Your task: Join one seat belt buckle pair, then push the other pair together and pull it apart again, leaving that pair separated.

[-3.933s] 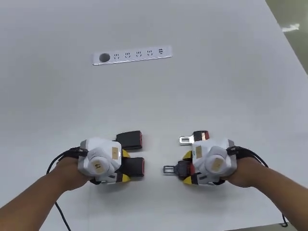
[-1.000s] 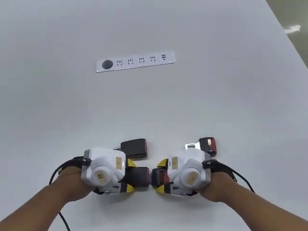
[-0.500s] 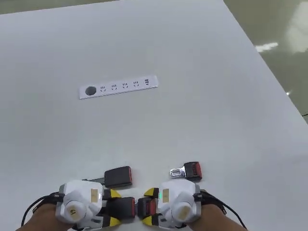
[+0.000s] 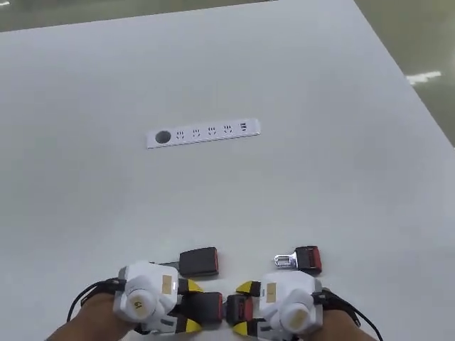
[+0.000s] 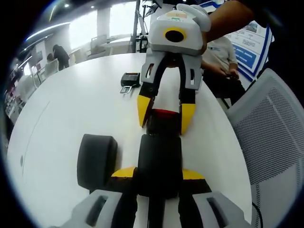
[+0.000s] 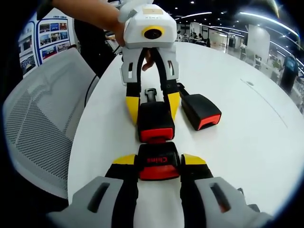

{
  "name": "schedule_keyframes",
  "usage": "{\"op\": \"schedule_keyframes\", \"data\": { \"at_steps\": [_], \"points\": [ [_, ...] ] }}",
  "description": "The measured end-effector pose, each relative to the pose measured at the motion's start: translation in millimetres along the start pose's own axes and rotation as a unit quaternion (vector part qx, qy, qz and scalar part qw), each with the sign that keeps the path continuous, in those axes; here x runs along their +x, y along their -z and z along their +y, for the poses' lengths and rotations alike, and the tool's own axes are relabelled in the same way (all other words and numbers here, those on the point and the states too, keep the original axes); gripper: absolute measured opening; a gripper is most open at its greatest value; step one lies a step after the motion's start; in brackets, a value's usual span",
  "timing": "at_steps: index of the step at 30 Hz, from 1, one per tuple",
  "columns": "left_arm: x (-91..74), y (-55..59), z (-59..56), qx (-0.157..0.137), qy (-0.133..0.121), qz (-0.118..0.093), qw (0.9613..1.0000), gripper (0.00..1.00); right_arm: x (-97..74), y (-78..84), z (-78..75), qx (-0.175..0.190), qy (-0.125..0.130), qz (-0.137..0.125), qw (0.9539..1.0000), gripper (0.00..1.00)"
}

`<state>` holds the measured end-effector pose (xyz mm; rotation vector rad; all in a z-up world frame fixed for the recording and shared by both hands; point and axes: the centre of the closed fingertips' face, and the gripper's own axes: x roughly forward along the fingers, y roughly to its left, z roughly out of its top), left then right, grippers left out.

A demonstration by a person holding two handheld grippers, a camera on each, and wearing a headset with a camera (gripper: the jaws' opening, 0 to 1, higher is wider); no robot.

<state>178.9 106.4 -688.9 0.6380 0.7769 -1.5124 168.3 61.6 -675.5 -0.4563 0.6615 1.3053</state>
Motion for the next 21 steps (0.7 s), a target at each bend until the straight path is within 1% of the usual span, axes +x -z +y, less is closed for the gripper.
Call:
{"op": "schedule_keyframes", "data": {
  "at_steps": [6,14,18,21],
  "points": [
    [-0.6,-0.4,0.1,-0.002,0.001,-0.004,1.0000,0.33,-0.9,-2.6,0.5,0.001,-0.003,-0.004,1.0000,0.32],
    [0.8,3.2,1.0,-0.002,0.000,-0.008,1.0000,0.33,0.4,-0.3,-0.2,0.002,-0.004,-0.006,1.0000,0.32],
    [1.0,2.3,0.1,0.003,-0.005,0.000,1.0000,0.33,0.9,0.0,0.0,0.001,-0.001,-0.003,1.0000,0.32],
    [1.1,1.9,0.0,0.004,-0.005,0.005,1.0000,0.33,2.5,2.2,-0.4,-0.001,-0.002,0.005,1.0000,0.32]
  ]
}}
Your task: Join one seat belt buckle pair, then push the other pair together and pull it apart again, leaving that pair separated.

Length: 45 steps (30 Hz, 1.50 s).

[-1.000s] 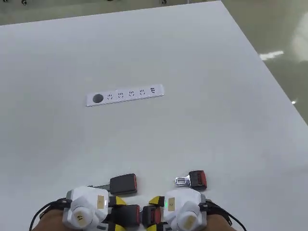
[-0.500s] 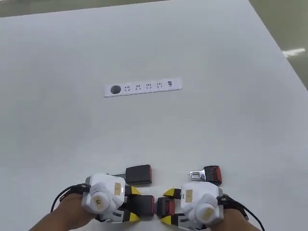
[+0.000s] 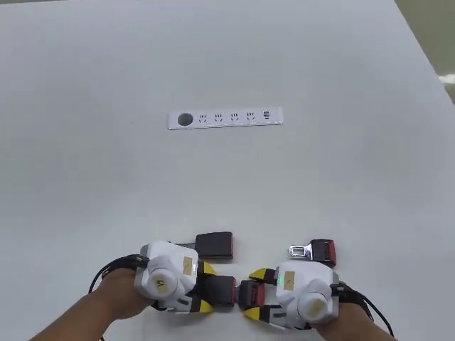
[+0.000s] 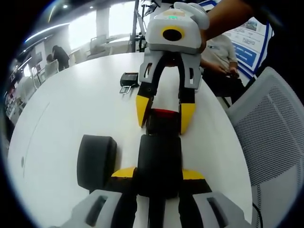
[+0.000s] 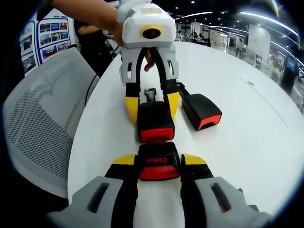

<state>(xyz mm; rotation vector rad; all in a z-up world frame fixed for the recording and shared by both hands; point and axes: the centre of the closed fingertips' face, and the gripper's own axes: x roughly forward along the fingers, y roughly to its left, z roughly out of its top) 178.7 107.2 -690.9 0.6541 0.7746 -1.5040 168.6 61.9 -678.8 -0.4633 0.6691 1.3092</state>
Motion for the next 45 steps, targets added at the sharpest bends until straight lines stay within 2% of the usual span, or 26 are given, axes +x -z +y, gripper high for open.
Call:
{"op": "schedule_keyframes", "data": {
  "at_steps": [5,16,20,22,23,24,25,26,27,28,30,32,34,35,38,40,45],
  "points": [
    [0.2,-2.1,-0.9,0.003,-0.003,0.011,0.9999,0.33,0.2,-0.2,0.5,-0.004,-0.002,0.012,0.9999,0.33],
    [0.9,-4.4,-3.4,0.016,-0.020,0.055,0.9982,0.35,4.8,8.1,-0.4,-0.015,-0.002,0.047,0.9988,0.34],
    [0.8,-4.7,-3.2,0.007,-0.023,0.065,0.9976,0.36,5.3,11.0,-0.5,-0.015,0.003,0.054,0.9984,0.35],
    [-1.1,-2.2,-1.1,-0.015,-0.037,0.080,0.9960,0.37,4.7,10.5,-0.7,-0.018,0.012,0.054,0.9983,0.35],
    [-3.6,0.4,0.8,-0.019,-0.048,0.090,0.9946,0.39,3.9,12.4,-3.2,-0.018,0.026,0.061,0.9976,0.37],
    [-4.1,-3.6,1.1,-0.015,-0.051,0.079,0.9954,0.42,2.3,14.0,-4.7,-0.021,0.033,0.066,0.9970,0.40],
    [-6.6,-6.5,1.1,-0.015,-0.055,0.071,0.9958,0.46,-1.2,12.1,-3.1,-0.022,0.034,0.058,0.9975,0.44],
    [-8.4,-12.7,0.0,-0.026,-0.057,0.050,0.9968,0.49,-4.7,9.0,-3.7,-0.012,0.039,0.048,0.9980,0.50],
    [-12.2,-18.3,-1.2,-0.045,-0.059,0.029,0.9968,0.51,-10.1,5.3,-4.6,0.013,0.046,0.031,0.9984,0.55],
    [-17.6,-22.6,0.3,-0.053,-0.066,0.014,0.9963,0.54,-17.5,1.6,-6.3,0.023,0.052,0.015,0.9983,0.58],
    [-24.8,-25.6,2.4,-0.052,-0.073,0.001,0.9960,0.59,-26.9,-3.5,-7.0,0.035,0.056,-0.007,0.9978,0.58],
    [-33.8,-24.6,4.0,-0.051,-0.077,0.002,0.9957,0.61,-40.0,-5.3,-8.5,0.041,0.060,-0.019,0.9972,0.62],
    [-41.2,-21.7,8.0,-0.030,-0.083,0.015,0.9960,0.61,-50.2,-6.8,-10.7,0.041,0.066,-0.025,0.9967,0.67],
    [-49.9,-19.9,16.3,-0.020,-0.091,0.023,0.9954,0.62,-61.6,-6.7,-14.7,0.040,0.070,-0.032,0.9962,0.67],
    [-62.9,-30.2,29.3,-0.034,-0.100,-0.001,0.9944,0.62,-80.4,-8.9,-26.8,0.051,0.082,-0.058,0.9936,0.68],
    [-73.1,-37.5,43.6,-0.041,-0.113,-0.014,0.9926,0.63,-91.8,-6.1,-38.1,0.053,0.091,-0.058,0.9927,0.68],
    [-83.6,-45.4,67.1,-0.033,-0.124,-0.010,0.9917,0.62,-109.6,2.6,-59.5,0.052,0.103,-0.048,0.9921,0.67]
  ]
}}
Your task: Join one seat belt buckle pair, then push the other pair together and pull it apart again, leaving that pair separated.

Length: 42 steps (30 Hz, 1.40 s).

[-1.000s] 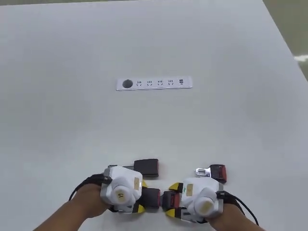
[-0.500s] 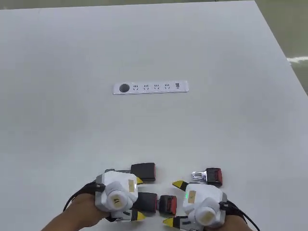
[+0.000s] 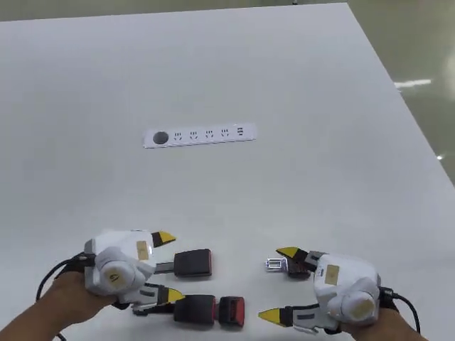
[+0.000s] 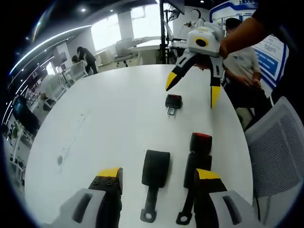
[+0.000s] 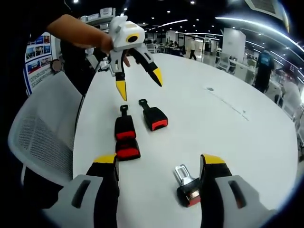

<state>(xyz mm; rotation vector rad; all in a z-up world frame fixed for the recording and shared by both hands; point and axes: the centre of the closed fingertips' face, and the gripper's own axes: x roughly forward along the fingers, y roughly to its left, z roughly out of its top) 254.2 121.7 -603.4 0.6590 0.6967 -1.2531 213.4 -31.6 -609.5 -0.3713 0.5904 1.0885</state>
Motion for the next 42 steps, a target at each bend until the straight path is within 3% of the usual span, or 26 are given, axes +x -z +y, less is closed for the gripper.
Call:
{"op": "schedule_keyframes", "data": {
  "at_steps": [7,11,20,29,42],
  "points": [
    [3.4,-12.0,26.5,0.017,-0.008,-0.007,0.9998,0.61,-7.5,12.5,-28.8,0.003,0.005,0.020,0.9998,0.66],
    [11.4,-7.9,31.2,0.002,-0.001,-0.007,1.0000,0.60,-5.9,26.6,-32.8,0.006,-0.005,0.040,0.9992,0.65],
    [37.6,16.6,21.0,-0.016,0.031,0.021,0.9992,0.60,-0.6,55.3,-42.2,0.009,-0.030,0.085,0.9959,0.63],
    [53.4,31.5,14.7,-0.028,0.050,0.026,0.9980,0.60,9.1,75.0,-45.7,0.003,-0.060,0.113,0.9918,0.62],
    [65.5,43.2,12.4,-0.025,0.064,0.032,0.9971,0.57,16.1,78.9,-42.7,-0.011,-0.084,0.132,0.9875,0.61]
  ]
}}
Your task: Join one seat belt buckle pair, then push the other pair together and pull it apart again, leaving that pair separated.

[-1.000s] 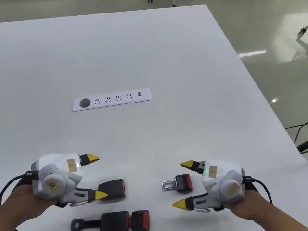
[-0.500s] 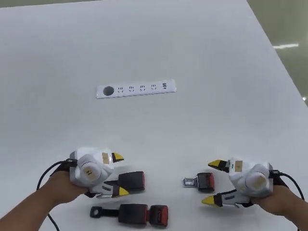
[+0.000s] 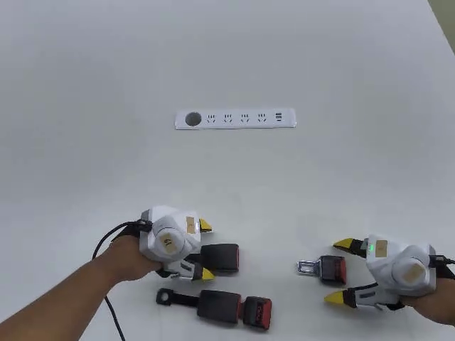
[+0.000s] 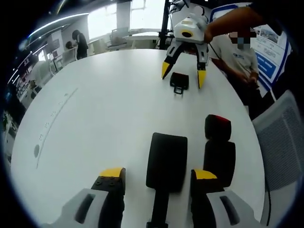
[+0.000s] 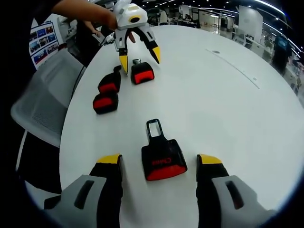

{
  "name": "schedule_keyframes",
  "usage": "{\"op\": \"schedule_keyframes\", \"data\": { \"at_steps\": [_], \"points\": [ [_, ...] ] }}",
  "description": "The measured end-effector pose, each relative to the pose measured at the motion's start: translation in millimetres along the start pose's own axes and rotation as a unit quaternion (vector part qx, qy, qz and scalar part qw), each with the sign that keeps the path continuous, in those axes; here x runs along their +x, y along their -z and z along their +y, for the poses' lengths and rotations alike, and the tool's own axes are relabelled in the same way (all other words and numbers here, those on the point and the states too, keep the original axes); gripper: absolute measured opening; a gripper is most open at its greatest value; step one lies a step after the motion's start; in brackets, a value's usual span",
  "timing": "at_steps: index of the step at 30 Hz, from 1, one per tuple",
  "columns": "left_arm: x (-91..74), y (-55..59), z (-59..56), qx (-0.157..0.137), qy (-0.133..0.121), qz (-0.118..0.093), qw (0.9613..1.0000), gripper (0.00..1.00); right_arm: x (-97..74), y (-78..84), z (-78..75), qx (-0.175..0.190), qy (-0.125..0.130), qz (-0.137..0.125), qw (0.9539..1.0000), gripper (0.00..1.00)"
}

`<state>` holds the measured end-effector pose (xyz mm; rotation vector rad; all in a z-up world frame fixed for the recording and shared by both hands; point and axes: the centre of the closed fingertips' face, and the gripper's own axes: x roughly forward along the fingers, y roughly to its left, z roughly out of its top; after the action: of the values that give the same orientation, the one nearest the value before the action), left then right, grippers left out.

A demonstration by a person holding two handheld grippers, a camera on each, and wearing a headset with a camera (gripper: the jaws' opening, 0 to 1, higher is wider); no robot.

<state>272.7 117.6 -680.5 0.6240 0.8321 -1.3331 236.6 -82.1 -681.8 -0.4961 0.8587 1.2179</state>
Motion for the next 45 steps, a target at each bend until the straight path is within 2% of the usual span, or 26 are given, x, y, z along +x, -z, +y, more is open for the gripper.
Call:
{"op": "schedule_keyframes", "data": {
  "at_steps": [2,6,7,11,13,15,16,25,28,34,45],
  "points": [
    [2.8,2.0,-2.2,-0.004,0.008,-0.003,0.9999,0.57,0.5,-0.1,-0.8,-0.003,-0.002,-0.001,1.0000,0.60],
    [6.2,8.9,-2.7,0.003,0.009,0.006,0.9999,0.55,-0.4,0.1,-2.3,-0.007,-0.003,0.003,1.0000,0.58],
    [6.4,5.7,-2.5,0.008,0.009,-0.003,0.9999,0.55,-0.4,0.1,-2.4,-0.008,-0.003,0.003,1.0000,0.58],
    [7.4,3.7,-3.4,0.008,0.007,-0.006,0.9999,0.53,-1.2,-0.9,-1.4,-0.011,-0.005,0.004,0.9999,0.57],
    [8.1,5.5,-3.0,0.037,0.003,0.002,0.9993,0.52,-0.2,0.8,-1.9,-0.017,-0.006,0.005,0.9998,0.54],
    [8.1,6.3,-0.7,0.050,-0.002,0.007,0.9987,0.50,1.0,2.5,-2.7,-0.021,-0.006,0.005,0.9997,0.53],
    [8.4,5.8,-2.5,0.041,0.004,0.005,0.9991,0.49,0.9,0.7,-2.5,-0.024,-0.003,0.007,0.9997,0.52],
    [10.3,3.9,-4.1,0.066,0.016,0.015,0.9976,0.46,0.9,-2.7,-4.6,-0.038,0.006,0.014,0.9992,0.46],
    [10.6,3.8,-7.4,0.075,0.024,0.017,0.9968,0.42,1.2,-1.0,-6.5,-0.044,0.009,0.017,0.9988,0.44],
    [10.5,4.0,-7.1,0.079,0.027,0.019,0.9963,0.34,2.3,2.0,-8.9,-0.049,0.013,0.021,0.9985,0.39],
    [9.4,2.1,-5.3,0.094,0.042,0.031,0.9942,0.33,4.6,8.8,-12.3,-0.055,0.014,0.032,0.9979,0.35]
  ]
}}
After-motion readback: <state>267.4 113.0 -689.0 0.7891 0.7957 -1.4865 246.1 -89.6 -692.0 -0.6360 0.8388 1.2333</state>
